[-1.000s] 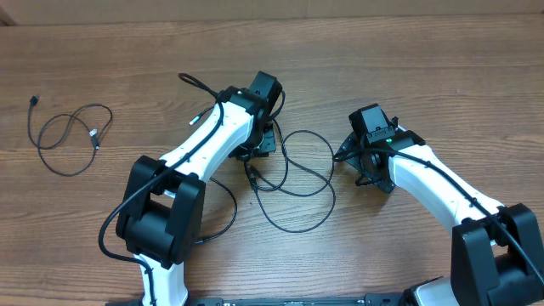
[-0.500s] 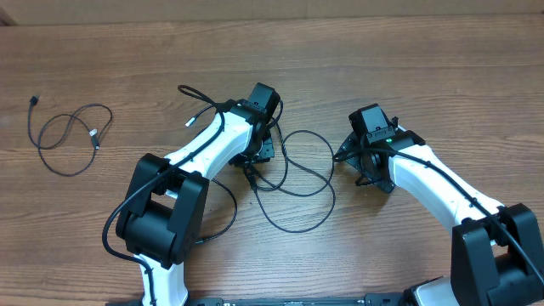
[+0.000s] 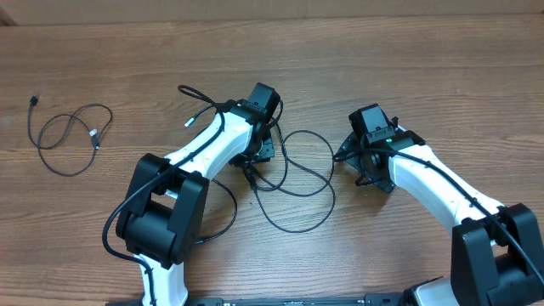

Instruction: Untangle cables

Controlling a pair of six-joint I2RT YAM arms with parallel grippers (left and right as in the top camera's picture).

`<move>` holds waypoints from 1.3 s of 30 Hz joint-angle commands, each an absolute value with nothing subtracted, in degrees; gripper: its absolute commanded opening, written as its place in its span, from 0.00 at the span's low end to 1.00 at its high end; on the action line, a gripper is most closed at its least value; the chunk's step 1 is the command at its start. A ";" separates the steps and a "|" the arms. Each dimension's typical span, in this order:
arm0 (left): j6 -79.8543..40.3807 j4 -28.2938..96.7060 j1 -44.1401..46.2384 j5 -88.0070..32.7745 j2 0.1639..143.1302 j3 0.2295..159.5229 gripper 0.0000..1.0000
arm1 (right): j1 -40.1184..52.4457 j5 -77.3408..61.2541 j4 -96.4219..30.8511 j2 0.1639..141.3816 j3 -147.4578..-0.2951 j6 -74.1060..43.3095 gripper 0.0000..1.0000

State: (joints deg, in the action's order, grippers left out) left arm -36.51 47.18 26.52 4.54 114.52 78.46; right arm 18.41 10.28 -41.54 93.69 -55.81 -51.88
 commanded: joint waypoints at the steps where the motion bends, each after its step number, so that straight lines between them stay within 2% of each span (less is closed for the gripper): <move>1: -37.28 47.35 26.70 7.49 115.07 77.97 0.44 | 18.24 10.20 -41.25 92.82 -55.48 -52.31 1.00; 4: -35.75 47.20 26.72 6.48 115.07 77.97 0.44 | 18.24 10.20 -41.25 92.82 -55.48 -52.31 1.00; 9: -24.77 44.29 26.83 -1.85 115.07 77.97 0.47 | 18.24 10.20 -41.25 92.82 -55.51 -52.31 1.00; 13: -18.61 41.65 27.03 -1.54 115.07 77.97 0.56 | 18.24 10.20 -41.25 92.82 -55.48 -52.31 1.00; 22: -18.20 40.66 25.45 7.66 115.07 78.00 0.76 | 18.24 10.20 -41.25 92.82 -55.51 -52.31 1.00; 31: -18.44 43.64 24.75 5.93 115.07 77.95 0.74 | 18.24 10.20 -41.25 92.82 -55.48 -52.31 1.00; 35: -18.52 44.14 24.77 1.41 115.07 77.62 0.70 | 18.24 10.20 -41.25 92.82 -55.51 -52.31 1.00; 39: -23.38 44.69 24.77 1.89 115.07 76.53 0.64 | 18.24 10.20 -41.25 92.82 -55.51 -52.31 1.00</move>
State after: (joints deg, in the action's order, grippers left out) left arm -19.77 44.38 24.80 3.22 114.52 78.04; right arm 18.39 10.31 -41.54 93.69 -55.81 -51.88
